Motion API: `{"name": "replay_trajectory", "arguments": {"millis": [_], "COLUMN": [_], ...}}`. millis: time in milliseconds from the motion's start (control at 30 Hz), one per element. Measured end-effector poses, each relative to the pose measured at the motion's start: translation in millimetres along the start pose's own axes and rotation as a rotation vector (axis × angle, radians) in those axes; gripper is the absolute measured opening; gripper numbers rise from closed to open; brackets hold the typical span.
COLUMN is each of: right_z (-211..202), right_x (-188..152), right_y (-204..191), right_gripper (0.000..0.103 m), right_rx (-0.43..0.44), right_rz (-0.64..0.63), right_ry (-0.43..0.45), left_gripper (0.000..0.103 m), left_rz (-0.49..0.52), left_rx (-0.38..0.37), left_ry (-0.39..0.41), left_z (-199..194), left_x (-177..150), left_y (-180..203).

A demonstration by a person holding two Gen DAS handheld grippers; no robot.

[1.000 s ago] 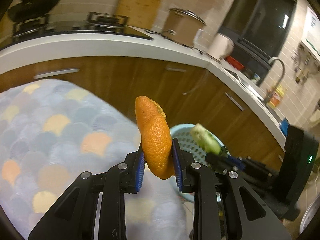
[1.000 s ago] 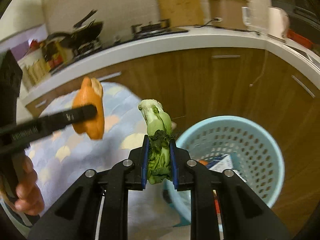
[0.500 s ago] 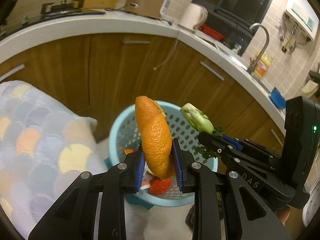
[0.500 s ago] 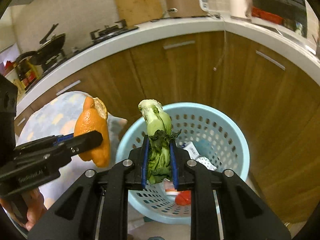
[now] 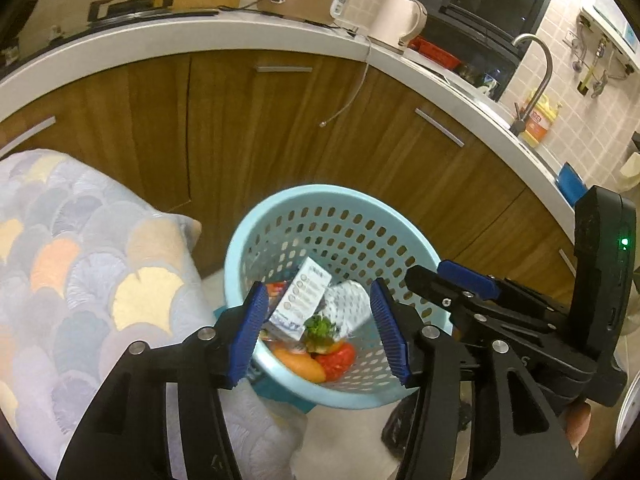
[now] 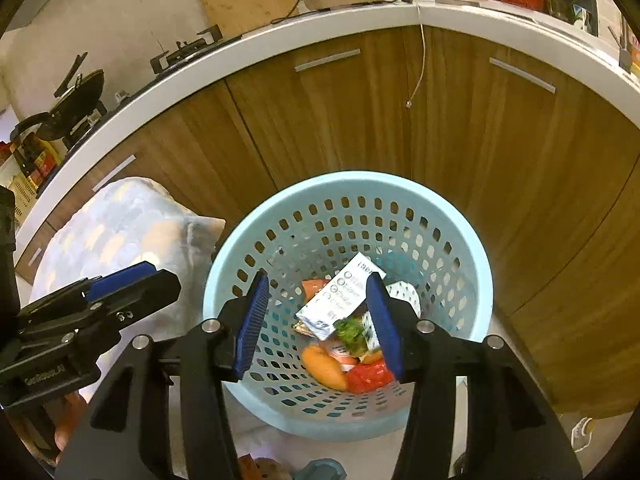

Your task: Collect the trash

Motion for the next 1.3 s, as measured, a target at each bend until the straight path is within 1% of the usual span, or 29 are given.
{"name": "replay_trajectory", "arguments": {"millis": [33,67,100,167,233,300,400,567,667,700,800,867,1067,1167,1233,1300], "right_z": [-4.2,-8.9,-12.5,-22.8,-32.0,-42.2,-58.3,-84.1,-94.1,-95.4,-96.6,-94.6,-92.3,-91.0,-88.9,-88.1], "right_x": [1.4,3.0,5.1,8.0,11.4,15.2,19.5,26.2,29.6,30.0,29.1,27.7,26.4,25.6,25.7,25.7], "right_y": [-3.2,-6.8,-10.1,-19.3,-27.3,-34.5,-45.1,-62.5,-72.7,-75.4,-85.5,-89.3,-93.5,-92.5,-90.6,-89.6], "right_gripper": [0.047,0.047,0.047,0.047,0.047,0.047,0.047,0.050,0.054,0.054,0.055,0.055,0.055,0.055,0.055,0.055], "right_rx": [0.006,0.012,0.014,0.011,0.003,-0.003,-0.013,-0.047,-0.061,-0.065,-0.062,-0.053,-0.045,-0.043,-0.019,-0.024], "right_rz": [-0.007,-0.013,-0.021,-0.044,-0.066,-0.082,-0.103,-0.148,-0.168,-0.174,-0.197,-0.204,-0.209,-0.202,-0.187,-0.187], "right_ry": [0.012,0.026,0.037,0.071,0.103,0.141,0.201,0.313,0.365,0.374,0.392,0.385,0.384,0.380,0.362,0.360], "left_gripper": [0.053,0.056,0.061,0.067,0.070,0.076,0.083,0.086,0.092,0.093,0.093,0.093,0.093,0.093,0.093,0.093], "left_rz": [0.000,0.001,-0.001,-0.008,-0.007,-0.011,-0.016,0.021,0.046,0.055,0.073,0.077,0.070,0.070,0.071,0.066], "left_rx": [0.007,0.024,0.036,0.059,0.084,0.118,0.204,0.349,0.402,0.422,0.440,0.448,0.449,0.455,0.458,0.455], "left_ry": [0.009,0.026,0.038,0.081,0.114,0.155,0.220,0.322,0.368,0.382,0.397,0.402,0.417,0.414,0.407,0.394], "left_z": [-3.6,-9.7,-14.2,-30.0,-43.5,-60.0,-84.3,-122.9,-139.9,-144.7,-150.2,-152.2,-154.2,-152.9,-150.9,-147.7], "left_x": [0.5,0.8,1.8,3.3,5.1,6.6,8.3,12.6,14.5,14.7,14.1,11.7,7.4,6.4,5.0,3.8], "left_y": [-1.5,-3.0,-3.3,-6.0,-7.3,-10.2,-17.2,-24.9,-24.1,-23.5,-21.3,-20.8,-22.3,-23.4,-25.9,-28.8]}}
Point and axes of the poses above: each gripper's, at about its wrist camera, not at the fingertips, and z roughly the way its jaws point, y to its right, x to its top, the point moved 3 cm from there along z, roughly the way its jaws point, and after that the axes turned 9 degrees about y, right-handed, at the moved point
